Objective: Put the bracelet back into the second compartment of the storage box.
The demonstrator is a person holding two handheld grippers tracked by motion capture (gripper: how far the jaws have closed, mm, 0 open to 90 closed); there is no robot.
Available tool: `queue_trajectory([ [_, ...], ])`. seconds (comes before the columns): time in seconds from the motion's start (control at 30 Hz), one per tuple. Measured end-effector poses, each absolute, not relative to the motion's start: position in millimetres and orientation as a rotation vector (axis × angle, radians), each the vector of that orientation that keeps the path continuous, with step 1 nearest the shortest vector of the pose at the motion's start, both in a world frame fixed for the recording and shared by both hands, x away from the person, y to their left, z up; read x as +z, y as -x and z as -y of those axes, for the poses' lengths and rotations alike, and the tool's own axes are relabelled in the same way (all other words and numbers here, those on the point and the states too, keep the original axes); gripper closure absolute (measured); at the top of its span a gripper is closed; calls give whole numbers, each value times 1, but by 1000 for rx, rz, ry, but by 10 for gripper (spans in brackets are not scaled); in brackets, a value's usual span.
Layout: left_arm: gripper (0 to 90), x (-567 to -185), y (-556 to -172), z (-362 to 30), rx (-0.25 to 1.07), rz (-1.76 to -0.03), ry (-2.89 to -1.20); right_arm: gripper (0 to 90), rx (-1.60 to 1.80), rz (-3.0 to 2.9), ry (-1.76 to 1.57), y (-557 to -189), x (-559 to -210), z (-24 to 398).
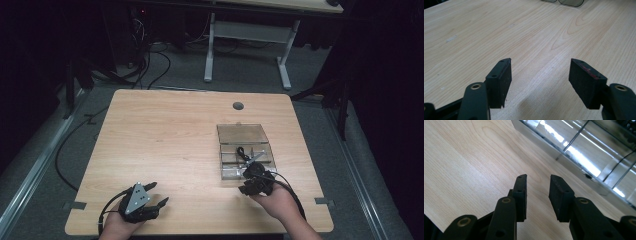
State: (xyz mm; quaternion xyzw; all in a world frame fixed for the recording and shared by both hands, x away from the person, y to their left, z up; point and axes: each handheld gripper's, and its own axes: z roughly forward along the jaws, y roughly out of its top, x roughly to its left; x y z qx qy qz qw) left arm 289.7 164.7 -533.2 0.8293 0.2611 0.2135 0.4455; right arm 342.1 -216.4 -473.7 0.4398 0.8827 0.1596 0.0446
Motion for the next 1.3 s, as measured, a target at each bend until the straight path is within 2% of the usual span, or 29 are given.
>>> queue_trajectory([
  [0.47,353,-533,-290,-165,528,-647,-2056,609,713,-2602,-1304,-323,-494,221],
  [1.3,350,-533,-290,-165,534,-659,-2055,579,1100,-2303,-1208,-294,-531,224],
])
